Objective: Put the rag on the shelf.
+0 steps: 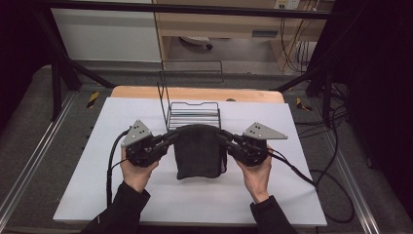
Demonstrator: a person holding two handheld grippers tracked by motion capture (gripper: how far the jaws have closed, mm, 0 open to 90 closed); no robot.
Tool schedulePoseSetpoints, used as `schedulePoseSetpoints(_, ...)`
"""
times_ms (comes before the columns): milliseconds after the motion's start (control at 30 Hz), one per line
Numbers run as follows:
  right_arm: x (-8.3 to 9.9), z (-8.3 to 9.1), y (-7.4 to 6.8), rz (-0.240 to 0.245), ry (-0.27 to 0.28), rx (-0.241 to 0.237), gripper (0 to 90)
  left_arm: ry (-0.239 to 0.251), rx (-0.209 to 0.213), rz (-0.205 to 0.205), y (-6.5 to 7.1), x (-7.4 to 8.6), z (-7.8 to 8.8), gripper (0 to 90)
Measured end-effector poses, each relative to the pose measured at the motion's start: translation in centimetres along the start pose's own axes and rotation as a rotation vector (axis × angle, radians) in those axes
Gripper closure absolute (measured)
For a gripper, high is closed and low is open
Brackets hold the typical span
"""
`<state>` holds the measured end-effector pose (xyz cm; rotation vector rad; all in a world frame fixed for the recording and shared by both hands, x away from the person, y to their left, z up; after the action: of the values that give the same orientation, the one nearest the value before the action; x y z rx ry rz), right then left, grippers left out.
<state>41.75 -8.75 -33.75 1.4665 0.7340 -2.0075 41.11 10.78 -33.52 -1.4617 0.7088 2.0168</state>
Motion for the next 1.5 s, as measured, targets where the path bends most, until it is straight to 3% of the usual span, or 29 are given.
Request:
schedulePoseSetpoints(500, -3.0, 1.2, -0.5, 0.034, 0.096, 0.017, 77.7, 0.087, -0.012, -0.029, 0.4, -3.1, 0.6, 81.5)
schedulePoseSetpoints(1133, -8.3, 0.8, -0.2, 0.061, 0.222, 0.059, 77.7, 0.212, -0.029, 0.003, -1.0, -8.4, 0.6, 81.6)
schedulePoseSetpoints(1500, -10.8, 0.3, 0.0, 0.087, 0.253, 0.090, 77.7, 0.261, -0.045, 0.011, -1.8, -10.7, 0.5, 81.5)
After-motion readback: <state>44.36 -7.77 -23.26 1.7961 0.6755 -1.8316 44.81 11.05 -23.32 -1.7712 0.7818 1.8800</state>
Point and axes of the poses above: each handheld gripper's, and its own axes: z roughly backward along the jaws, x roughly out of its underside, y roughly to its right, the point moved 8 cm from there along -z, roughly forward along the jaws
